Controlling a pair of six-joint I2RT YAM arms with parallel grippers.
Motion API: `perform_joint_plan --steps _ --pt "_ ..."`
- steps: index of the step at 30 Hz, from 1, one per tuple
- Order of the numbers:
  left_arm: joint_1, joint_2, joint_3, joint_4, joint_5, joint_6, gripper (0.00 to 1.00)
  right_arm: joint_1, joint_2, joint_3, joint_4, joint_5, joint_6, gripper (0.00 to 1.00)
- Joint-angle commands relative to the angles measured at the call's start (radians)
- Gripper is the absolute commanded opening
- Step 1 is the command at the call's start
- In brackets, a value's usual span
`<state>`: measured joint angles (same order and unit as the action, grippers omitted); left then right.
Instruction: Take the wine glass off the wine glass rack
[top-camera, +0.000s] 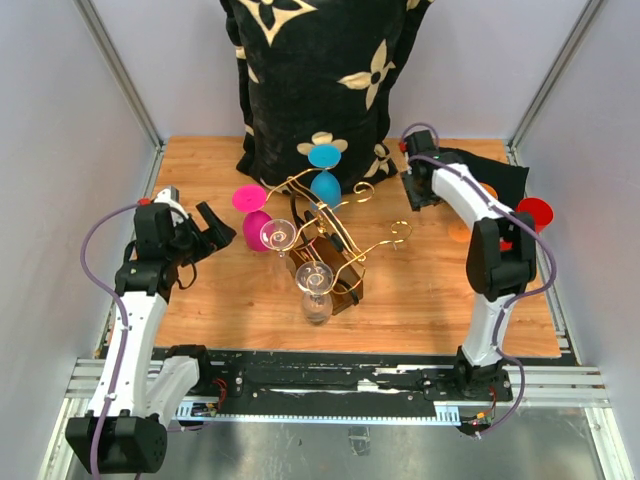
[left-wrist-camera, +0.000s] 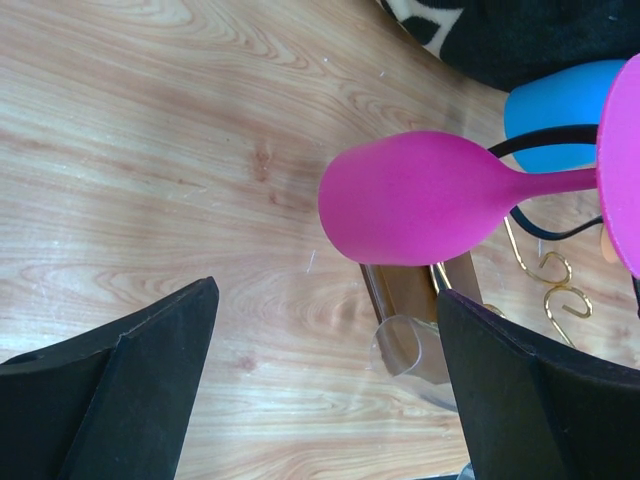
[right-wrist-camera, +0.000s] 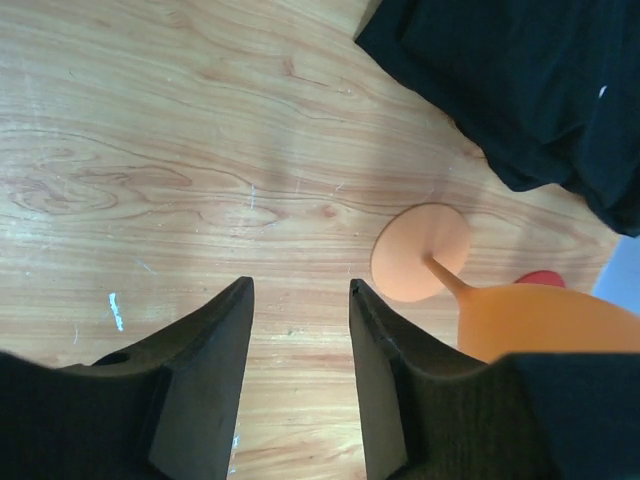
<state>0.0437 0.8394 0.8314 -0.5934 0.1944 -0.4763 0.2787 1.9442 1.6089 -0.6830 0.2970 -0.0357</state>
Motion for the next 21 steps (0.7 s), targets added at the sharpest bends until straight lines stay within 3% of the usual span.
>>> perform_joint_plan --steps 1,4,7,11,16,21 --pt "0.003 0.009 0.051 0.001 -0.013 -0.008 0.96 -0.097 -0.042 0.061 -0.102 -0.257 0.085 0.45" --pt "0.003 0.016 0.065 0.0 -0.021 -0.009 0.96 -0.156 -0.081 0.115 -0.099 -0.503 0.115 0.5" --pt "0.002 0.021 0.074 0.0 -0.023 -0.013 0.96 -0.192 -0.135 0.141 -0.026 -0.778 0.188 0.64" --pt "0.002 0.024 0.085 0.001 -0.028 -0.017 0.96 -0.185 -0.163 0.206 0.061 -1.002 0.295 0.68" --pt "0.003 0.034 0.094 0.011 -0.015 -0.027 0.94 -0.149 -0.115 0.322 0.107 -1.186 0.447 0.67" --pt "0.002 0.034 0.088 0.023 0.002 -0.041 0.94 -0.107 -0.051 0.367 0.208 -1.265 0.564 0.66"
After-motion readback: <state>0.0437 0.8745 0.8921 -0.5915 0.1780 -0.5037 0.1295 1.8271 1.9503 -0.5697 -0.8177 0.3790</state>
